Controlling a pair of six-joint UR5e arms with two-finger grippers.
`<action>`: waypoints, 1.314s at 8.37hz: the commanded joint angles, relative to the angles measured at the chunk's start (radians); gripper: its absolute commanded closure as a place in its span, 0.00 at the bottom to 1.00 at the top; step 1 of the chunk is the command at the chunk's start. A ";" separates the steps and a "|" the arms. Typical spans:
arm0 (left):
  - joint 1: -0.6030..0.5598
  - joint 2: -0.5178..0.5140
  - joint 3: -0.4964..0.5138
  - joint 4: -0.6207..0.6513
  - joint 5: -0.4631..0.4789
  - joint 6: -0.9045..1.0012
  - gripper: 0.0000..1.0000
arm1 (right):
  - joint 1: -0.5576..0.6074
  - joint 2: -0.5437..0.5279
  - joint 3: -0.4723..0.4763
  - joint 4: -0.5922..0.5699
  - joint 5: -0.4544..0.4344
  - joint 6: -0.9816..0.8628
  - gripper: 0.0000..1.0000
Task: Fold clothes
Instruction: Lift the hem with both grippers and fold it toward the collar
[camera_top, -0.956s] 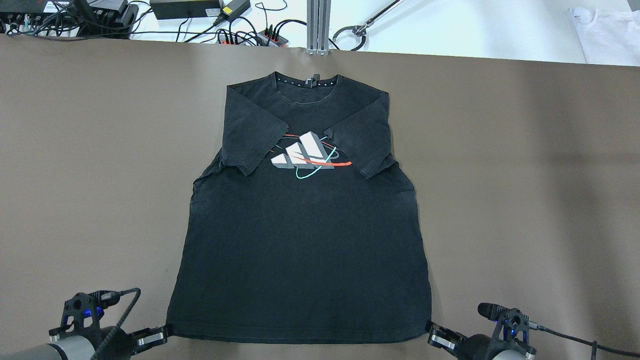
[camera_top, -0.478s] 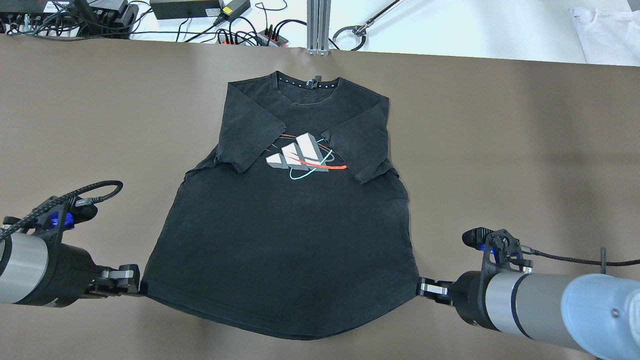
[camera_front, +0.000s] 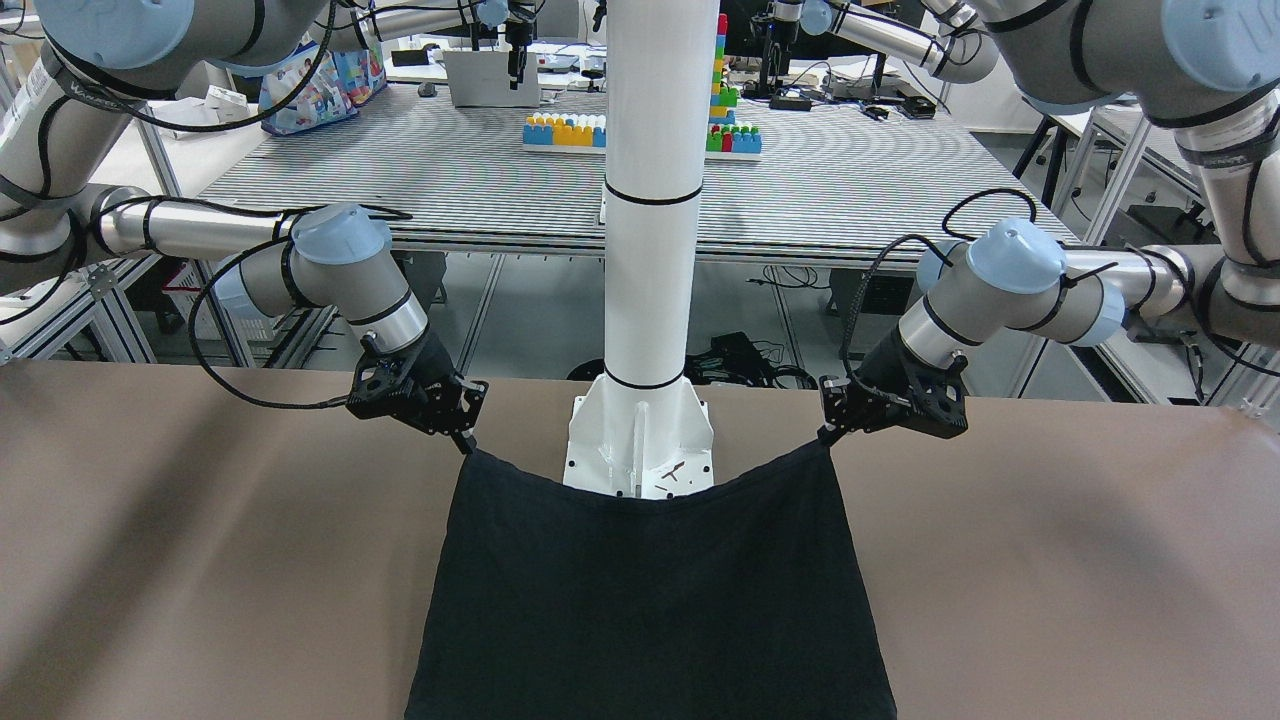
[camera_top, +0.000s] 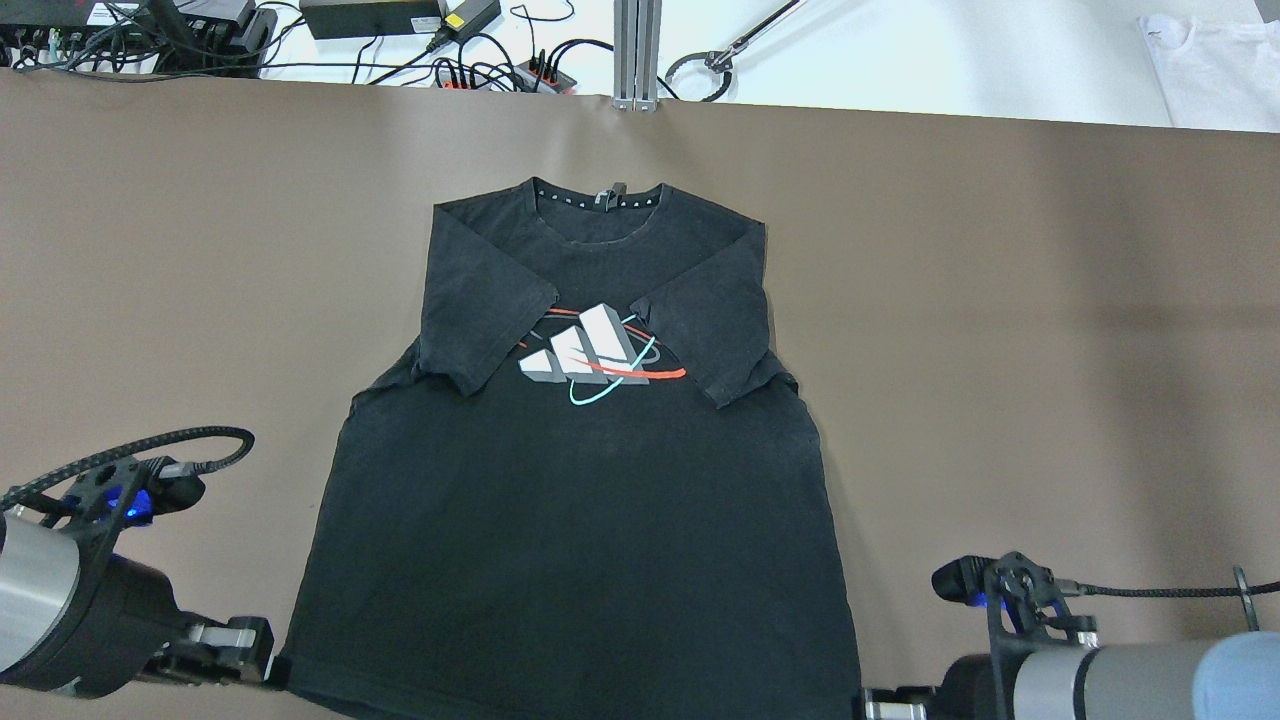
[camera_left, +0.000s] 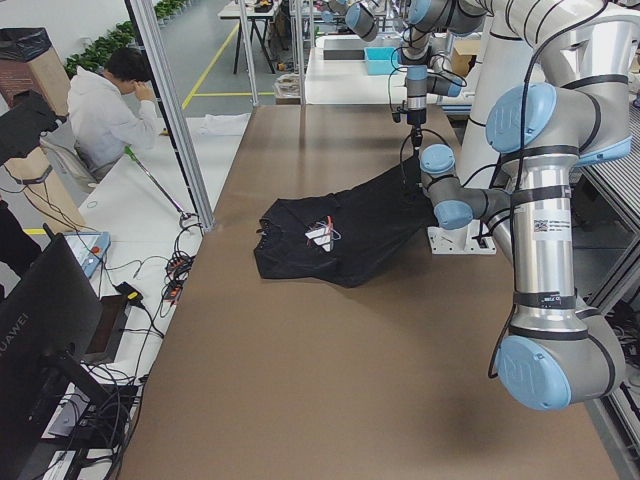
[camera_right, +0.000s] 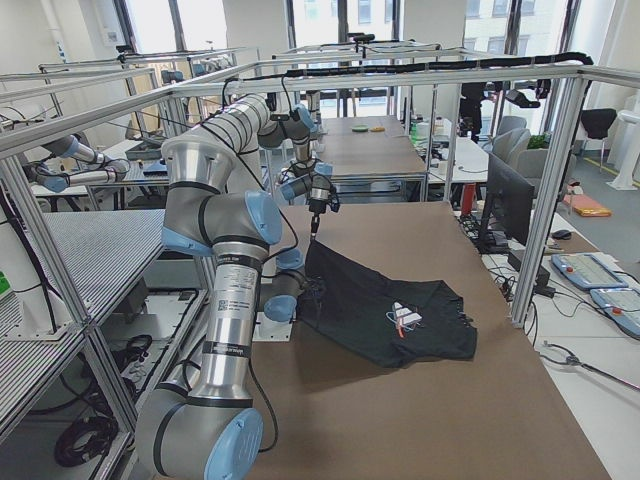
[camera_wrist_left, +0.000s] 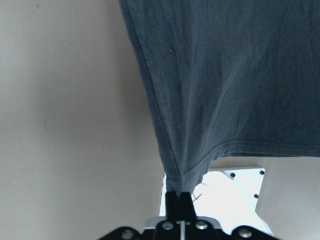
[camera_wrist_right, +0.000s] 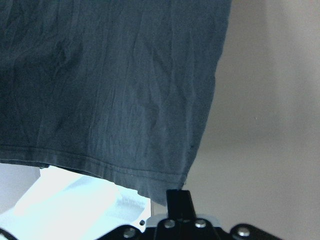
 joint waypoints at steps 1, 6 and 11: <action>0.069 0.040 -0.063 0.002 -0.005 0.000 1.00 | -0.087 -0.067 0.078 -0.001 -0.009 -0.006 1.00; -0.138 -0.084 0.055 0.002 0.093 0.002 1.00 | -0.012 0.080 -0.077 -0.003 -0.130 -0.003 1.00; -0.273 -0.218 0.241 0.006 0.243 0.000 1.00 | 0.319 0.229 -0.242 -0.006 -0.100 -0.008 1.00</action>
